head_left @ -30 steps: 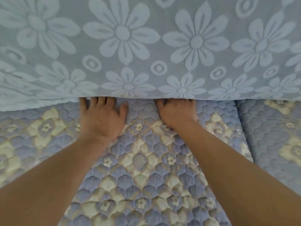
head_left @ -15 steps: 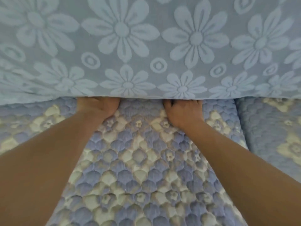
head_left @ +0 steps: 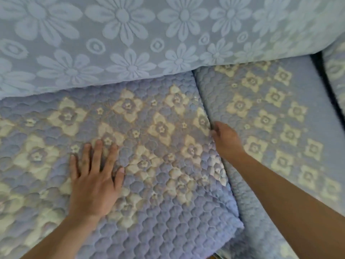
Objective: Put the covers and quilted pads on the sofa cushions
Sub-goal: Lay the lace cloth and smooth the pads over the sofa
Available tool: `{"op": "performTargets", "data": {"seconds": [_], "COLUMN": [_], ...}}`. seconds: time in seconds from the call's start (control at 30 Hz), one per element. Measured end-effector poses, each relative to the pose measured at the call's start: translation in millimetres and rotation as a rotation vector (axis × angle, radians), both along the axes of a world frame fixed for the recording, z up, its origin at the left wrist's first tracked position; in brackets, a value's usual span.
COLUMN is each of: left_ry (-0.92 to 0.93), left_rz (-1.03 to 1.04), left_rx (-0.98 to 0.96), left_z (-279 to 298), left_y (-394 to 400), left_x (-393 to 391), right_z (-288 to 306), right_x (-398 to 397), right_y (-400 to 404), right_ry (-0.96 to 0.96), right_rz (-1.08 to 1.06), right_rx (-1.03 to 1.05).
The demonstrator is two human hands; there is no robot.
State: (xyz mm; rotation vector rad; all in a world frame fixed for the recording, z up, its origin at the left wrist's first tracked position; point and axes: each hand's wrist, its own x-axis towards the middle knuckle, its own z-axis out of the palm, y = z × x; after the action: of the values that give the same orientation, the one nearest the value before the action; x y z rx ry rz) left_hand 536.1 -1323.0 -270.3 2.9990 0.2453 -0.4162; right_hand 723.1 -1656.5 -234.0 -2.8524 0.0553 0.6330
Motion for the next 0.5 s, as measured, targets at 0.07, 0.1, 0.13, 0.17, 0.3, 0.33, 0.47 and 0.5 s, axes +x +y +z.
{"op": "performTargets", "data": {"seconds": [0.07,0.1,0.13,0.17,0.3,0.33,0.47,0.5], "left_ry": [-0.008,-0.015,-0.019,-0.029,-0.056,-0.061,-0.064,-0.048], "left_rz": [0.006,0.012,0.018,0.018,0.023,0.02,0.009,0.014], "left_rx": [0.011,0.018,0.026,0.035,0.052,0.056,0.08,0.078], "left_z": [-1,-3,-5,-5,-6,-5,-8,-7], "left_y": [-3,-4,-4,-5,-7,-7,-9,-10], "left_x": [0,-1,-1,-1,-3,-3,-3,-2], "right_z": [-6,-9,-12,-15,-18,-19,-31,-34], "right_x": [40,57,71,81,85,87,87,84], "right_y": [20,31,42,52,59,56,54,55], "right_ry": [-0.017,-0.006,0.003,0.005,-0.106,-0.164,-0.275,-0.275], "right_rz": [0.006,0.006,0.008,0.006,0.104,0.151,0.159,0.145], "right_rx": [-0.001,-0.001,-0.009,-0.044,-0.272,-0.311,-0.264,-0.223]}}
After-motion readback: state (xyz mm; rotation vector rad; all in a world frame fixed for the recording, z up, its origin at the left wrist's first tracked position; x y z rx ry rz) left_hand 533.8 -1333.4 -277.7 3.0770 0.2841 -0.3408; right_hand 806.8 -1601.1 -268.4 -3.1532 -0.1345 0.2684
